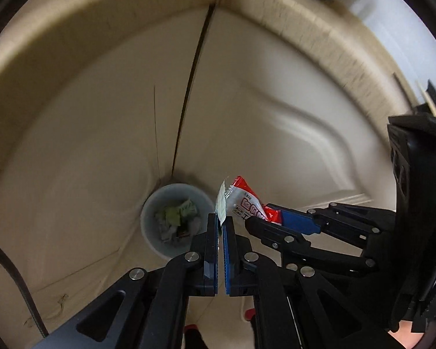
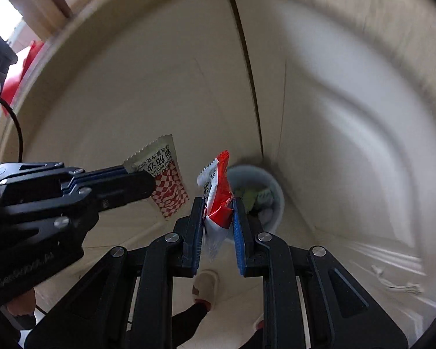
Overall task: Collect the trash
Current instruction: 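Carry both wrappers over the blue bin and open both grippers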
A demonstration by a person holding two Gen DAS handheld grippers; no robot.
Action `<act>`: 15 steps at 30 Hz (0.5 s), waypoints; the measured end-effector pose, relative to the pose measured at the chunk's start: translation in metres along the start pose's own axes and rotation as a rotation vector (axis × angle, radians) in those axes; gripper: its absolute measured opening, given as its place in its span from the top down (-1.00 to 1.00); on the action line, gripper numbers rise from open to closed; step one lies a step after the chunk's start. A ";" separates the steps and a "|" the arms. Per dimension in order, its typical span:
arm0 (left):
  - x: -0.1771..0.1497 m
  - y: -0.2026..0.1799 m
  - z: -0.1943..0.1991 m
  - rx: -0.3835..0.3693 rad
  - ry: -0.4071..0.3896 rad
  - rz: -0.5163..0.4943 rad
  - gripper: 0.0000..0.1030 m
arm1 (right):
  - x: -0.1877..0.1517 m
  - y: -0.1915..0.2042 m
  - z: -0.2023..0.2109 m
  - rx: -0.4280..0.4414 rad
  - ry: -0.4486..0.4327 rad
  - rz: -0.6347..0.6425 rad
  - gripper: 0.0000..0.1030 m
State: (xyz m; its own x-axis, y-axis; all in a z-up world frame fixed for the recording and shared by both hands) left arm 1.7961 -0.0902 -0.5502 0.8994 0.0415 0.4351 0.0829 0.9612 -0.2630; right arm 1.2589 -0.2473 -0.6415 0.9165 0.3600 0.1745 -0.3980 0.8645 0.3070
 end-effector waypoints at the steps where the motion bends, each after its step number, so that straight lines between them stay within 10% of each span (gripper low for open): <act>1: -0.002 0.001 -0.005 0.008 0.007 -0.003 1.00 | -0.002 -0.004 -0.009 0.000 0.010 -0.005 0.64; 11: -0.002 0.002 -0.008 0.064 0.055 0.035 0.77 | 0.005 -0.014 -0.024 0.007 0.021 -0.028 0.55; 15: -0.007 -0.002 0.018 0.119 0.026 0.046 0.18 | 0.008 -0.010 -0.014 0.015 0.007 -0.027 0.48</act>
State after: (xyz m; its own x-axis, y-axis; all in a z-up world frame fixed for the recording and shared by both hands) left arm 1.7825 -0.0879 -0.5374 0.9119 0.0811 0.4023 -0.0091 0.9840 -0.1778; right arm 1.2709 -0.2478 -0.6563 0.9270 0.3394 0.1597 -0.3740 0.8685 0.3254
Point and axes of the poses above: each gripper's, at about its wrist camera, not at the fingertips, and z roughly against the way its jaws point, y to its left, x to its top, the point moved 3 cm from there along -z, roughly the way its jaws point
